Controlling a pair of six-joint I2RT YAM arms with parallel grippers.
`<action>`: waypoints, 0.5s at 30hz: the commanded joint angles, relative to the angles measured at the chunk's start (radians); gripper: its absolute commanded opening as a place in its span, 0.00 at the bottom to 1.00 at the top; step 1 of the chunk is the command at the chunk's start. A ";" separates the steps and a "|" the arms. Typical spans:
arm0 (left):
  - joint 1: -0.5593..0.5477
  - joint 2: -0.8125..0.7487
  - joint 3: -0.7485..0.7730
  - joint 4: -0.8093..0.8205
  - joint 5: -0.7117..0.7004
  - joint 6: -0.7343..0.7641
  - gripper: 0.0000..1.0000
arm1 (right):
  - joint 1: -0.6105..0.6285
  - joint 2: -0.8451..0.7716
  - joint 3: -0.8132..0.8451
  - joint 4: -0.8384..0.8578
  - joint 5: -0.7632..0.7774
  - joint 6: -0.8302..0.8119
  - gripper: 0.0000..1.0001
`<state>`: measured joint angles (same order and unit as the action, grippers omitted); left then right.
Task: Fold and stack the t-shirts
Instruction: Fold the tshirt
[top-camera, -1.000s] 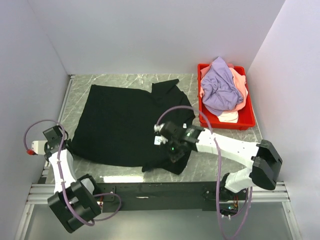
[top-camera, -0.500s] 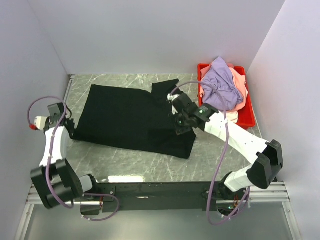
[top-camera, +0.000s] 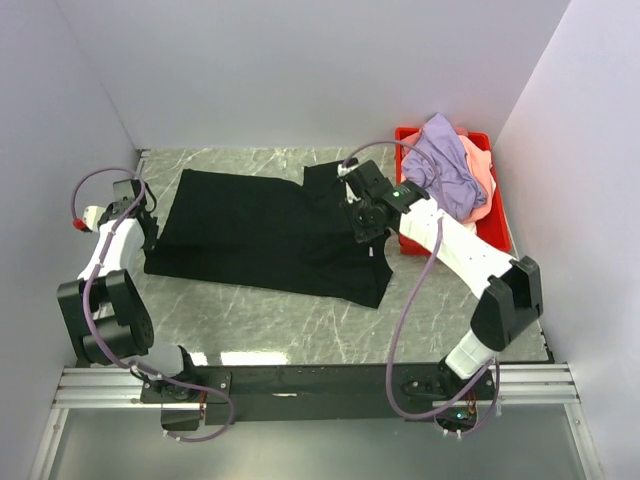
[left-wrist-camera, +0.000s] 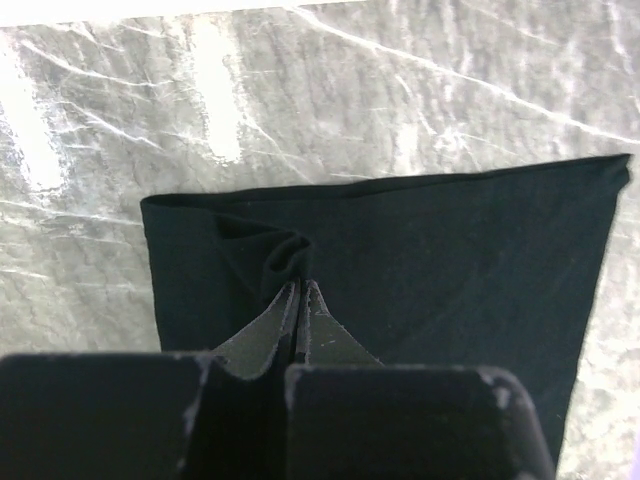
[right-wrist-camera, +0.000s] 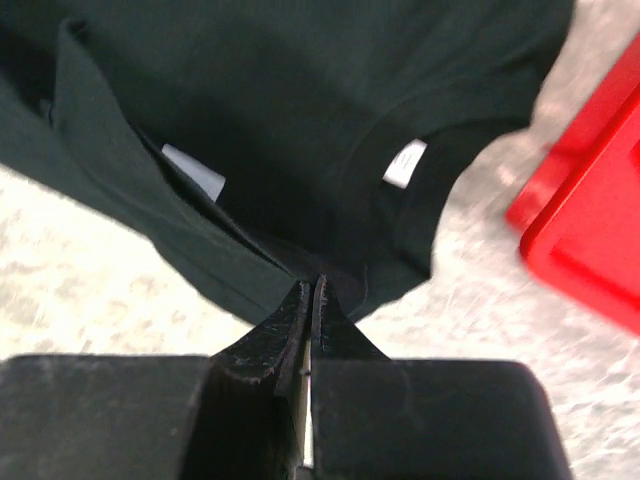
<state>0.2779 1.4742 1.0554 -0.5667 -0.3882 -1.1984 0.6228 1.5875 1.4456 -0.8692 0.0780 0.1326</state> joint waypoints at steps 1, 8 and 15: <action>-0.005 0.024 0.044 0.001 -0.035 -0.007 0.01 | -0.015 0.051 0.088 0.013 0.063 -0.067 0.00; -0.028 0.130 0.107 0.067 -0.029 0.048 0.01 | -0.061 0.129 0.160 0.029 0.029 -0.102 0.00; -0.042 0.253 0.192 0.056 -0.055 0.071 0.01 | -0.089 0.233 0.219 0.059 0.023 -0.125 0.00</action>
<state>0.2405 1.6989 1.1877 -0.5274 -0.4004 -1.1591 0.5526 1.7885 1.6054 -0.8505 0.0990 0.0353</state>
